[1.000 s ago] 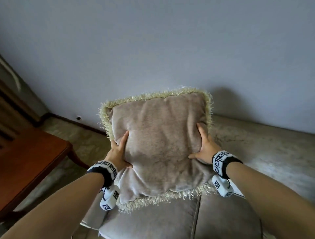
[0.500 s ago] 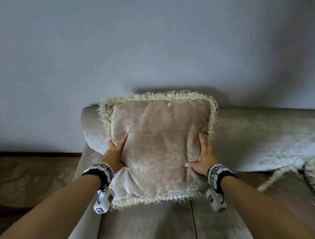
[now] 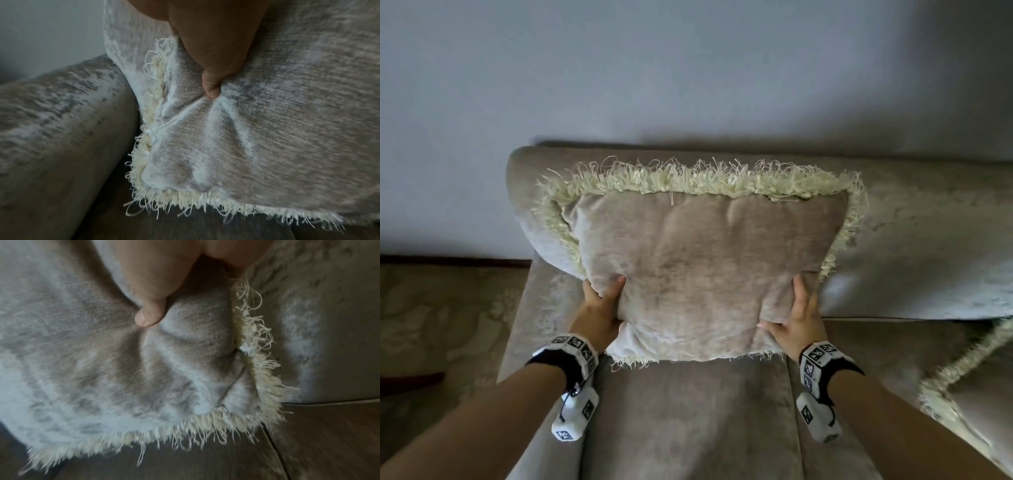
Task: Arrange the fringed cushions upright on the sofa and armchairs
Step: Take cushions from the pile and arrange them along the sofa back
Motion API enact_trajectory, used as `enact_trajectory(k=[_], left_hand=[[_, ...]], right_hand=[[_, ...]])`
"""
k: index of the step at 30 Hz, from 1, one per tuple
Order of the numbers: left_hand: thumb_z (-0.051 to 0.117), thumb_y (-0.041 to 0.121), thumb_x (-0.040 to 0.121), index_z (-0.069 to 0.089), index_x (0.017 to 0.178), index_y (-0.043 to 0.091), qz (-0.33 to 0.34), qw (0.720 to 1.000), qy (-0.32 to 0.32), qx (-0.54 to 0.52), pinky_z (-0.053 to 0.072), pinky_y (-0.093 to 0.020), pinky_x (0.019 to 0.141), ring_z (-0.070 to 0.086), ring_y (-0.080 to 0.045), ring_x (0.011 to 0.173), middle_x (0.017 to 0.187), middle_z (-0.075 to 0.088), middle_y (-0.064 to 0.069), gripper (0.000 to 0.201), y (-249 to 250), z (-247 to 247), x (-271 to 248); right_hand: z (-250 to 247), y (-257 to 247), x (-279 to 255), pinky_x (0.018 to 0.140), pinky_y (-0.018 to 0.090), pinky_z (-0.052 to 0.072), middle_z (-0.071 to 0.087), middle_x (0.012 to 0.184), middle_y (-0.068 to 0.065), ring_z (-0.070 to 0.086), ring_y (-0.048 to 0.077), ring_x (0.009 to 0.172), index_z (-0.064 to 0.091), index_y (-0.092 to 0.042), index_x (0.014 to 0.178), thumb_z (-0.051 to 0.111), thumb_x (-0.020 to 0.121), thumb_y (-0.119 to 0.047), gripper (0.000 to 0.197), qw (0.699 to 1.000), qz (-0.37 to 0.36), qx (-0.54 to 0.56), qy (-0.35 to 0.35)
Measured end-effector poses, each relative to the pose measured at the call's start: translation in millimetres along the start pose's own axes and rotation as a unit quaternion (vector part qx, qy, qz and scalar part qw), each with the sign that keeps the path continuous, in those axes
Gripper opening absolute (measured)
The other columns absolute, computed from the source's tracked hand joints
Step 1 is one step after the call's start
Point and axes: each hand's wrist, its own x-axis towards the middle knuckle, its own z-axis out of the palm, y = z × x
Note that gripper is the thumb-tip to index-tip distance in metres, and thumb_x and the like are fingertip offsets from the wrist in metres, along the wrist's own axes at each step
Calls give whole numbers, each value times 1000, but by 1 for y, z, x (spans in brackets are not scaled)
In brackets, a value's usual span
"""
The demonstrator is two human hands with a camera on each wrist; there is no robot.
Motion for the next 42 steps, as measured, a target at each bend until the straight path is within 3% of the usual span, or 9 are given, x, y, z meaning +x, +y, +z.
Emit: enact_trajectory(k=[5, 10, 16, 21, 29, 32, 34, 37, 42], left_hand=[[81, -6, 58, 38, 125, 16, -21, 998, -52, 32, 57, -58, 59, 59, -57, 69, 111, 42, -46, 83, -20, 34, -5], [71, 4, 60, 47, 119, 14, -25, 991, -71, 107, 55, -55, 70, 53, -44, 82, 103, 49, -35, 65, -49, 63, -22], [79, 13, 59, 21, 140, 42, -4, 977, -131, 167, 49, -49, 83, 41, -36, 99, 117, 54, -20, 103, -90, 84, -47], [76, -7, 48, 35, 135, 25, -13, 983, -100, 155, 53, -61, 72, 49, -54, 95, 116, 41, -36, 101, -50, 72, -51], [71, 8, 64, 6, 153, 31, -82, 963, -94, 240, 30, -55, 110, 27, -50, 134, 151, 11, -36, 112, -12, 73, -80], [76, 12, 54, 29, 151, 24, -88, 959, -64, 262, 39, -54, 100, 41, -44, 117, 142, 33, -28, 109, 13, 60, -90], [75, 17, 58, 35, 146, 26, -98, 953, -70, 277, 41, -49, 93, 42, -38, 112, 136, 39, -20, 97, 33, 46, -94], [71, 26, 71, 38, 139, 29, -97, 949, -97, 284, 42, -42, 92, 41, -31, 114, 133, 39, -10, 76, 68, 25, -96], [58, 36, 87, 44, 133, 27, -30, 951, -154, 267, 45, -40, 97, 43, -27, 121, 132, 44, -6, 48, 137, 0, -97]], right_hand=[[33, 30, -6, 93, 55, 47, 34, 132, 41, 48, 56, 112, 17, -16, 141, 98, 48, -18, 123, 1000, -15, 8, -5], [59, 54, -21, 94, 51, 48, 30, 137, 42, 50, 55, 114, 7, -19, 145, 93, 55, -6, 125, 998, -11, 1, -64], [65, 71, -47, 78, 42, 55, 12, 153, 31, 58, 44, 108, -15, -42, 139, 80, 77, -14, 116, 988, 2, -35, -147], [66, 76, -48, 69, 38, 55, 3, 157, 25, 63, 40, 93, -34, -48, 131, 73, 84, -25, 120, 980, 9, -66, -188], [36, 57, -59, 76, 31, 54, -8, 161, 10, 56, 31, 118, -19, -37, 150, 60, 93, -25, 99, 955, 82, -120, -258], [7, 44, -68, 71, 29, 53, 1, 162, 9, 58, 29, 117, -16, -42, 150, 58, 93, -23, 95, 955, 73, -119, -261], [-16, 36, -76, 84, 35, 53, 21, 157, 10, 54, 29, 121, -2, -39, 153, 60, 92, -22, 88, 960, 63, -99, -253], [-59, 24, -91, 104, 44, 43, 39, 148, 11, 46, 30, 129, 22, -27, 152, 58, 91, -28, 71, 961, 69, -108, -243], [-147, 8, -125, 103, 40, 41, 52, 137, 13, 49, 30, 125, 48, -9, 135, 52, 95, -22, 42, 962, 60, -136, -230]])
